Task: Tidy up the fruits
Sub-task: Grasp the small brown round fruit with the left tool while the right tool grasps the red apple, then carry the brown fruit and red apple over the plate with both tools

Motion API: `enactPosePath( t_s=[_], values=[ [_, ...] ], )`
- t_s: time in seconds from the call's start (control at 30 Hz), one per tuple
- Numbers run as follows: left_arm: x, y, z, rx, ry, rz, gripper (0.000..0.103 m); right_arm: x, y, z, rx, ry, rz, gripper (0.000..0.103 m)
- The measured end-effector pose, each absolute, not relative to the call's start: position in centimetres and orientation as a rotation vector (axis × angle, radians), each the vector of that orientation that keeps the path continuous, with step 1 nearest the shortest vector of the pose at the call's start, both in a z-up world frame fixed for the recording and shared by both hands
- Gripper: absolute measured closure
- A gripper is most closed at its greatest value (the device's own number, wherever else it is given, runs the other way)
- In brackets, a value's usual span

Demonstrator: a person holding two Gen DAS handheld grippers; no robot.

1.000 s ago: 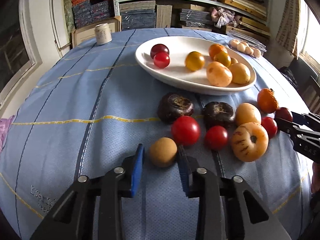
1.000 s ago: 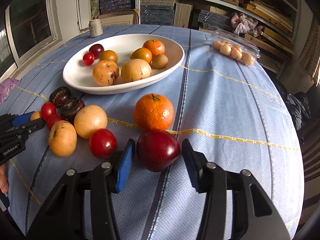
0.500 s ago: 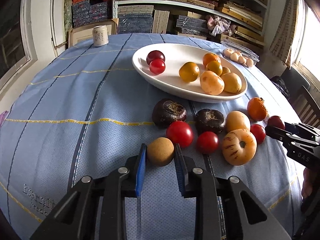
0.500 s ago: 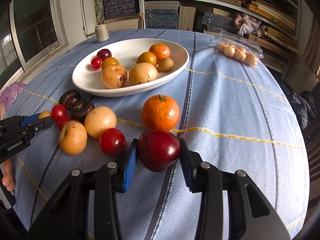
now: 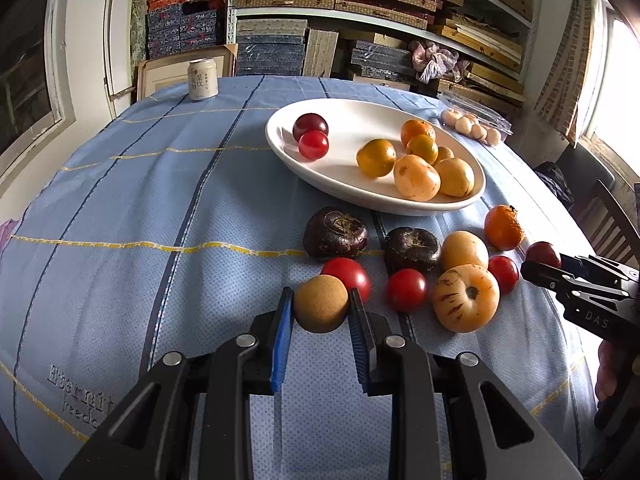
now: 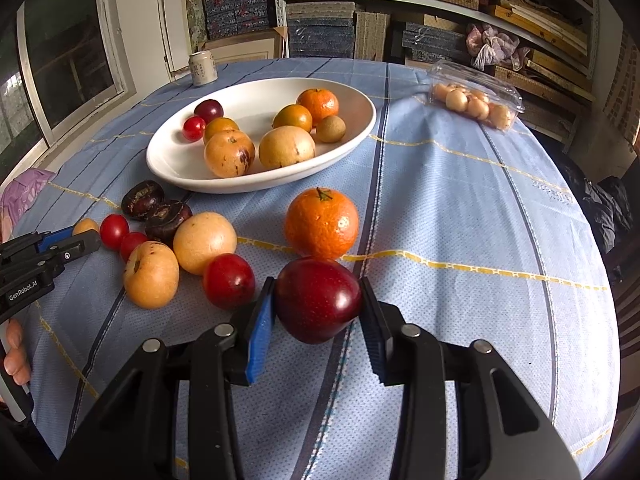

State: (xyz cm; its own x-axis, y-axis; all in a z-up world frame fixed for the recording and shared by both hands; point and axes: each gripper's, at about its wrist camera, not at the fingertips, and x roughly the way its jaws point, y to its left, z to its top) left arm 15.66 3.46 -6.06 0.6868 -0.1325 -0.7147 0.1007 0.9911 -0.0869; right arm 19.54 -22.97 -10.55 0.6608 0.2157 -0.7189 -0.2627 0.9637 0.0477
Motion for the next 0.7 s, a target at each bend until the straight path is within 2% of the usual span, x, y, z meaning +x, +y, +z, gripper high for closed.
enactPosePath(
  t_s=[0.7],
  values=[
    [14.7,3.4,-5.5,-0.045,0.794,-0.14,0.076,17.8,-21.8,-8.9,-0.079,0.77,0.293,0.064]
  ],
)
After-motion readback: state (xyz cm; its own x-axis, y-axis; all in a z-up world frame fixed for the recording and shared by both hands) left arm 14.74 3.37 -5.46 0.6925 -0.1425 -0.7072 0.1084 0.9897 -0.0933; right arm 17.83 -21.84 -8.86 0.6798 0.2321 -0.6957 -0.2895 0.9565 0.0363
